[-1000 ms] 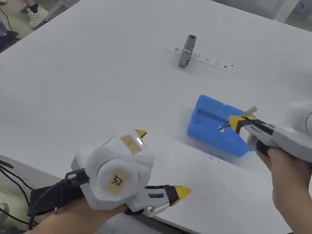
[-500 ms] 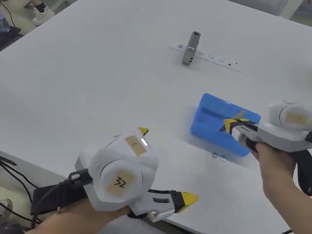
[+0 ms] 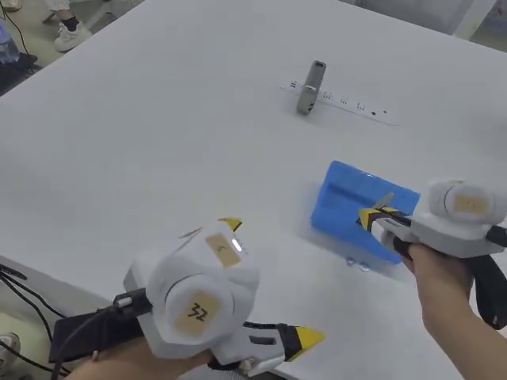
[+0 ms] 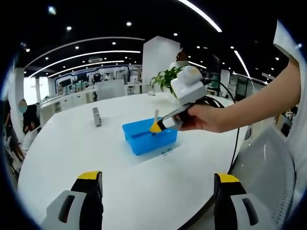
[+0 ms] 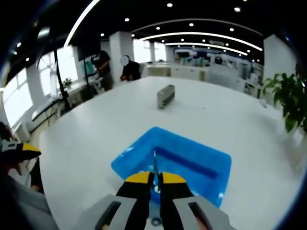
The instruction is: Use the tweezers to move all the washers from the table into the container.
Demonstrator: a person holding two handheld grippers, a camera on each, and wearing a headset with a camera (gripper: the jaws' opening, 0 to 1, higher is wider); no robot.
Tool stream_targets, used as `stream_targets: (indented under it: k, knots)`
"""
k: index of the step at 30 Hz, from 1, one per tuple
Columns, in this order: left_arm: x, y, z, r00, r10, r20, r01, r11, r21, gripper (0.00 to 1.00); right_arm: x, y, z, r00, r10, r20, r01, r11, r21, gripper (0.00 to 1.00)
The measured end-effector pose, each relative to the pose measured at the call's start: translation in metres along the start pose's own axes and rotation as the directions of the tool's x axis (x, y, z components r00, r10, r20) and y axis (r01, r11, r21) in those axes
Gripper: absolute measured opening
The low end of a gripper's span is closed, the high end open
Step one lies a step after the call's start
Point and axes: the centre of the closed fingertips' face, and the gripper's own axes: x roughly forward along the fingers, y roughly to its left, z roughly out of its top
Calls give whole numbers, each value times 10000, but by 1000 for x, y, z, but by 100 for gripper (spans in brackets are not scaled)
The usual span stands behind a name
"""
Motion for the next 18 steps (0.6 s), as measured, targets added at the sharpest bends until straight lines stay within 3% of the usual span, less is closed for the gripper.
stream_targets:
  k: [11, 18]
  knots:
    - [-1, 1, 0, 10000, 85, -25, -85, 9999, 91, 99, 0, -1, -1, 9999, -101, -99, 102, 9999, 105, 3]
    - [-1, 3, 0, 9998, 201, -26, -201, 9998, 75, 98, -12, -3, 9, 9993, -241, 268, 235, 9994, 246, 3]
